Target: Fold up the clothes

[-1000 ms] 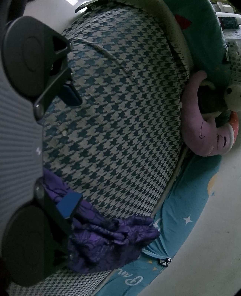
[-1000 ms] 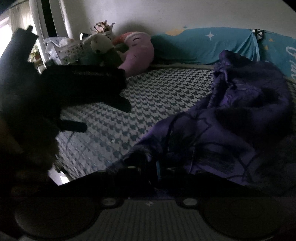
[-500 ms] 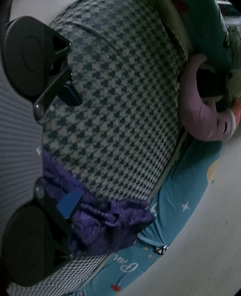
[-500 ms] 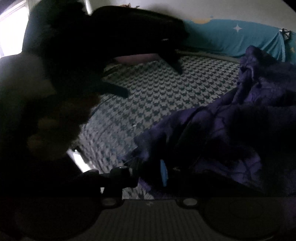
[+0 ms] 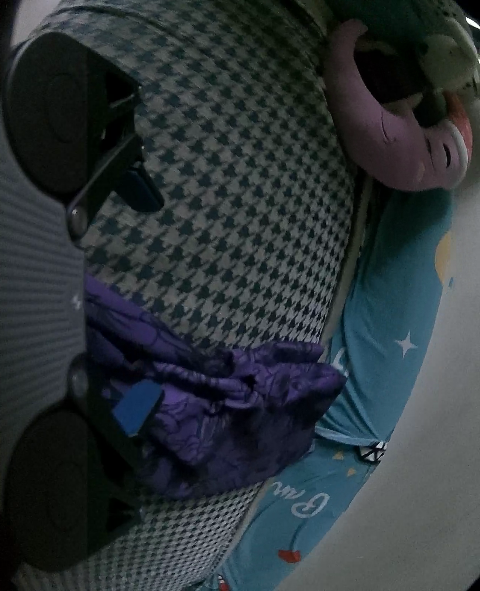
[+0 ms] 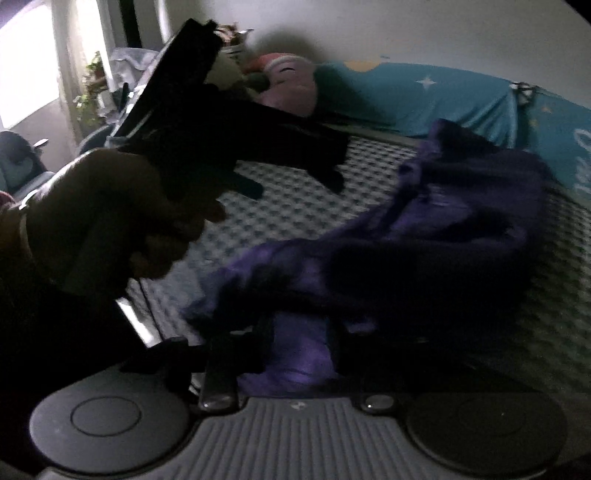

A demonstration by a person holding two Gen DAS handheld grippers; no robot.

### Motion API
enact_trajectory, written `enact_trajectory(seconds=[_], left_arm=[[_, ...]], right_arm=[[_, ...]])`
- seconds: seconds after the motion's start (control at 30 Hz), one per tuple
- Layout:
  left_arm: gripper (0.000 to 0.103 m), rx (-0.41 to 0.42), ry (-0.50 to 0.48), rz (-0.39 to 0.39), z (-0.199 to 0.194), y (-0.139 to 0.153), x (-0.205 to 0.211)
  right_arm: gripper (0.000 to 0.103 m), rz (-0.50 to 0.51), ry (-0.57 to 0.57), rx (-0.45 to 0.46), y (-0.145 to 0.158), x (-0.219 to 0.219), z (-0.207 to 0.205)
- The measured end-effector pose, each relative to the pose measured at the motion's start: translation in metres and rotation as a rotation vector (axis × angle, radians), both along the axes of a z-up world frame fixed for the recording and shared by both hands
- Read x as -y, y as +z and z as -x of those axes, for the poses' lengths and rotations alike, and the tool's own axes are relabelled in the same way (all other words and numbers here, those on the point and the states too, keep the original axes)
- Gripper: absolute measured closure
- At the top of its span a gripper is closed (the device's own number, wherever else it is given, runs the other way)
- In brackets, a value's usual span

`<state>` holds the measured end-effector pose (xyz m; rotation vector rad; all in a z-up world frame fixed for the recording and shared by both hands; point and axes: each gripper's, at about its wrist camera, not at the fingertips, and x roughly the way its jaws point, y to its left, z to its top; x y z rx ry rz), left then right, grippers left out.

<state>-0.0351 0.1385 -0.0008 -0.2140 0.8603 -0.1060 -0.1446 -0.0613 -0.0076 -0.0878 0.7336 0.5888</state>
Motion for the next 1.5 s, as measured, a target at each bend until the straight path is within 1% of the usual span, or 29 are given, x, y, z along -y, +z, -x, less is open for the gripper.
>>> enact_trajectory(seconds=[0.07,0.13,0.2,0.3,0.43,0.47,0.5,0.6,0.7,0.8,0.97,1.13,1.2,1.23,1.3,1.37,1.43,1.5], left_arm=[[0.0,-0.005,-0.022,0.011,-0.007,-0.002,0.004],[0.0,-0.011,-0.048,0.025,-0.015,-0.003,0.008],[0.0,-0.001,-0.065,0.02,-0.019,-0.004,0.012],[0.0,0.006,-0.097,0.046,-0.029,-0.007,0.018],[0.0,0.022,-0.103,0.051,-0.041,-0.011,0.022],[0.002,0.024,-0.105,0.048,-0.044,-0.013,0.023],[0.007,0.026,-0.108,0.045,-0.046,-0.014,0.024],[0.017,0.043,-0.151,0.051,-0.053,-0.015,0.03],[0.023,0.058,-0.177,0.069,-0.059,-0.016,0.035],[0.023,0.062,-0.183,0.104,-0.065,-0.016,0.039],[0.023,0.044,-0.178,0.171,-0.08,-0.019,0.042],[0.024,0.034,-0.179,0.181,-0.09,-0.024,0.051],[0.033,0.02,-0.177,0.185,-0.095,-0.027,0.053],[0.036,0.012,-0.175,0.187,-0.097,-0.029,0.054],[0.048,-0.005,-0.17,0.199,-0.1,-0.032,0.055],[0.052,-0.021,-0.172,0.217,-0.103,-0.035,0.055],[0.06,-0.019,-0.17,0.226,-0.105,-0.037,0.056],[0.072,-0.017,-0.166,0.232,-0.105,-0.038,0.056]], right_arm=[[0.069,0.008,-0.025,-0.003,-0.002,0.009,-0.004],[0.069,-0.014,-0.05,-0.023,-0.005,0.015,-0.007],[0.069,-0.035,-0.071,-0.044,-0.009,0.021,-0.011],[0.069,-0.052,-0.091,-0.066,-0.014,0.024,-0.015],[0.069,-0.066,-0.11,-0.082,-0.017,0.027,-0.019],[0.068,-0.068,-0.113,-0.087,-0.018,0.027,-0.02],[0.068,-0.071,-0.116,-0.093,-0.019,0.028,-0.021],[0.068,-0.078,-0.125,-0.108,-0.02,0.028,-0.024],[0.068,-0.086,-0.134,-0.124,-0.022,0.029,-0.028],[0.068,-0.094,-0.142,-0.14,-0.024,0.029,-0.031],[0.068,-0.092,-0.145,-0.16,-0.028,0.027,-0.035],[0.068,-0.089,-0.144,-0.158,-0.028,0.027,-0.035],[0.068,-0.089,-0.149,-0.158,-0.029,0.027,-0.036],[0.068,-0.09,-0.151,-0.16,-0.029,0.027,-0.036],[0.068,-0.094,-0.156,-0.162,-0.028,0.028,-0.037],[0.068,-0.098,-0.161,-0.164,-0.028,0.028,-0.038],[0.068,-0.101,-0.166,-0.167,-0.028,0.029,-0.039],[0.068,-0.105,-0.172,-0.169,-0.027,0.03,-0.04]])
